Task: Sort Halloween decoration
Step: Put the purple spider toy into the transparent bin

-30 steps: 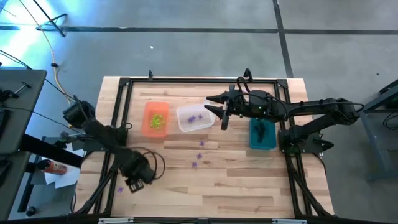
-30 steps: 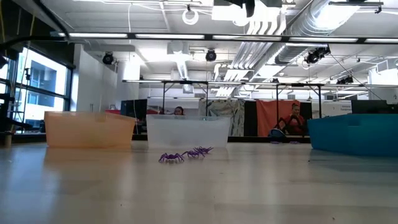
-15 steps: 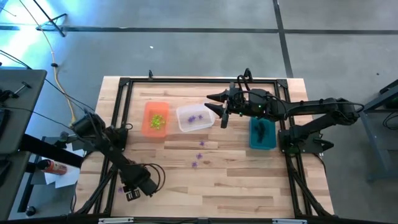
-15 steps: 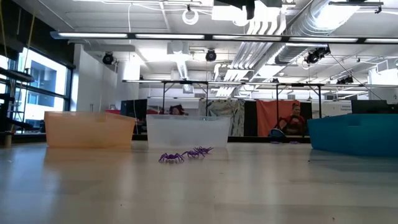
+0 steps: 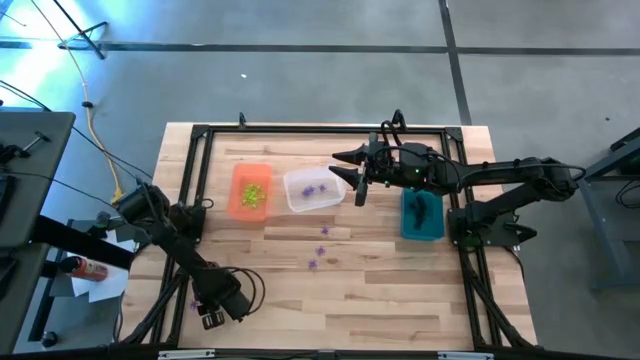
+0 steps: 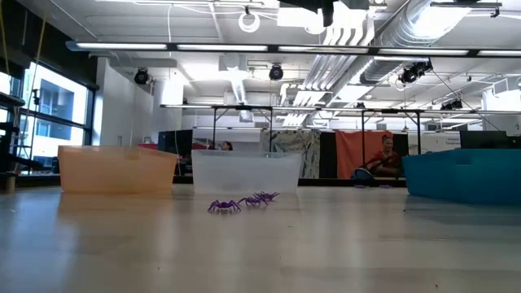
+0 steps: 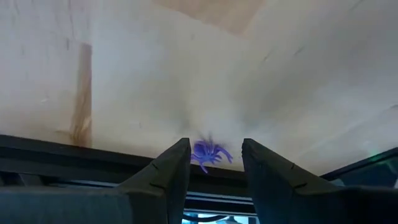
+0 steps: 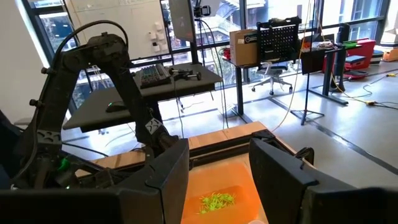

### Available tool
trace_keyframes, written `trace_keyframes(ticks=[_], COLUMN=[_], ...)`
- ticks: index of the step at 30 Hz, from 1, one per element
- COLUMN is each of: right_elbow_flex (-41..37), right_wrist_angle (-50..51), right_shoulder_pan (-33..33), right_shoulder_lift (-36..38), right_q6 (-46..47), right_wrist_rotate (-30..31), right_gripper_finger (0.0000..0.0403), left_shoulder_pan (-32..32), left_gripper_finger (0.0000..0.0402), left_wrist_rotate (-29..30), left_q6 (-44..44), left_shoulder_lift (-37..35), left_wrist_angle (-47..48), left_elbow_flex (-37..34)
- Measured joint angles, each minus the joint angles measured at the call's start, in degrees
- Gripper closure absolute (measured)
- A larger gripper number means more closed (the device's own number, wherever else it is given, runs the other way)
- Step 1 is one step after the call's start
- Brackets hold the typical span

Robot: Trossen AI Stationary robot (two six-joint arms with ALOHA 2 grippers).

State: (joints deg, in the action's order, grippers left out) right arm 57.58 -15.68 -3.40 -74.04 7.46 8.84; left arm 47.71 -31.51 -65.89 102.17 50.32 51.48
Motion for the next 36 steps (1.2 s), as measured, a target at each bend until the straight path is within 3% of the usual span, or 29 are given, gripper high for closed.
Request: trace_keyframes(ticks=[18, 22, 28, 36], right_elbow_flex=[0.0, 0.0, 0.0, 0.0], right_wrist_angle=[0.24, 0.37, 0.39, 0.39], right_shoulder_pan=[0.0, 0.0, 0.0, 0.0], right_shoulder_lift=[0.0, 0.0, 0.0, 0.0], right_q6=[0.0, 0.0, 0.0, 0.04], right_wrist_rotate=[0.0, 0.0, 0.0, 0.0], right_gripper_finger=[0.0238, 0.0238, 0.0238, 0.0238], left_shoulder_pan=[0.04, 0.06, 0.06, -1.78], left_gripper_finger=[0.0274, 0.0302, 0.0392, 0.04], left_wrist_rotate=[-2.67, -2.73, -3.28, -0.96], left_q6=[0.41, 0.86, 6.46, 11.6], left_shoulder_lift=[-0.07, -0.07, -0.08, -7.74], left_wrist_angle=[-4.61, -4.86, -5.43, -5.16], left_elbow_flex=[-3.34, -3.34, -3.39, -3.39])
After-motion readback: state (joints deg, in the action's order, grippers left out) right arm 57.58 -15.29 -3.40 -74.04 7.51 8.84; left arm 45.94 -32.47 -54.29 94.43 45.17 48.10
